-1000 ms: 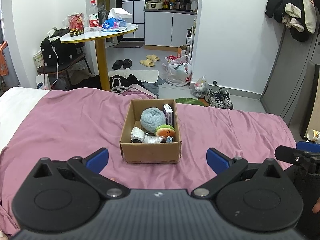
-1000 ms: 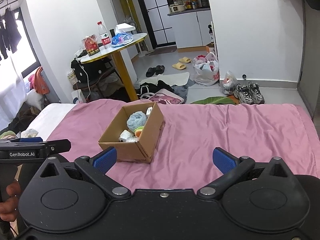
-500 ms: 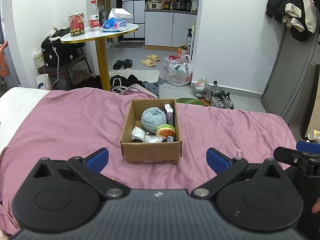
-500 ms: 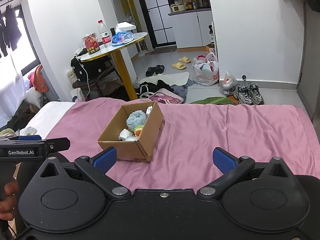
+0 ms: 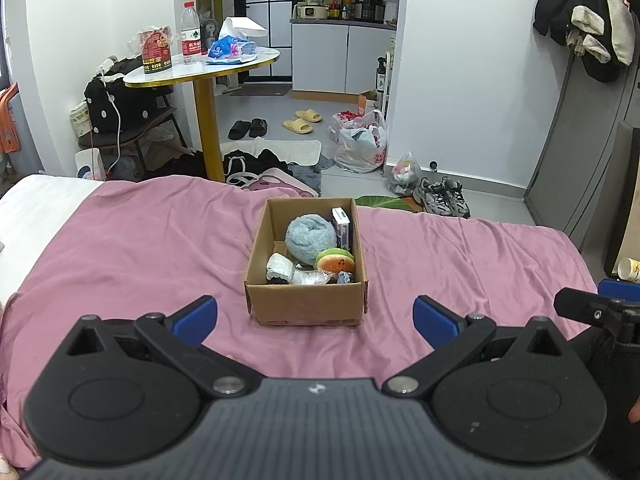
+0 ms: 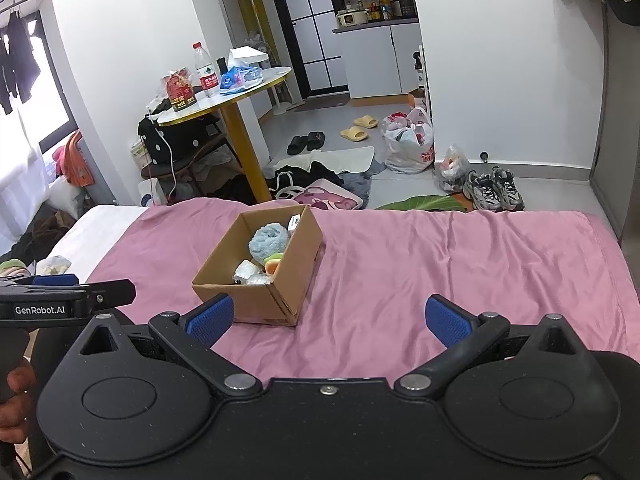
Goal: Organize soft objects
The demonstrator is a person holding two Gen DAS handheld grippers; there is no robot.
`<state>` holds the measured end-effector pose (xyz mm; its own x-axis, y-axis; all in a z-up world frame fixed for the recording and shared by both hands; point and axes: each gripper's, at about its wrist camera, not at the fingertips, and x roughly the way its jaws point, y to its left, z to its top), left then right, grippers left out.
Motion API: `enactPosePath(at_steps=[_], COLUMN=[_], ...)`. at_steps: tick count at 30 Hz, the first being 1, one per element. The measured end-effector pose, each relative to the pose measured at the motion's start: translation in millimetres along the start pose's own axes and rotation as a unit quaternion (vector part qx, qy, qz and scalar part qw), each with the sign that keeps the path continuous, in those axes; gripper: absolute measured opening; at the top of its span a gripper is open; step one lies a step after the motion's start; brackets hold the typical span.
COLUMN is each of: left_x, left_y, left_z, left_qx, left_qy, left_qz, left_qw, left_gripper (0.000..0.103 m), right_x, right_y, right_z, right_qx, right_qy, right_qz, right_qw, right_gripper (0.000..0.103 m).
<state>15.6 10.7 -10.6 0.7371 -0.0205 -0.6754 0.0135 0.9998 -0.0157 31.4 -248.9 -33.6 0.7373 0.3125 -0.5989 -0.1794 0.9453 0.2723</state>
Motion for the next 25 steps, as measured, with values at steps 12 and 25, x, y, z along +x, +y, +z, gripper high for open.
enactPosePath(at_steps=[12, 25], left_x=[-0.5, -1.7], left_y=[1.7, 3.7], left_z=[-1.2, -2.1], left_qx=[0.0, 0.006], left_qy=[-0.001, -0.002], left_qz=[0.0, -0.001], left_qw=[1.0, 1.0], left_gripper=[0.103, 0.103], right_x=[0.6, 1.6], right_y=[1.1, -2.1], right_z=[0.0, -0.9], right_qx=[-0.001, -0.001], right_qy=[0.002, 0.004], right_qz=[0.0, 0.0], right_qw=[1.0, 1.0], right_gripper=[0.103, 0.103])
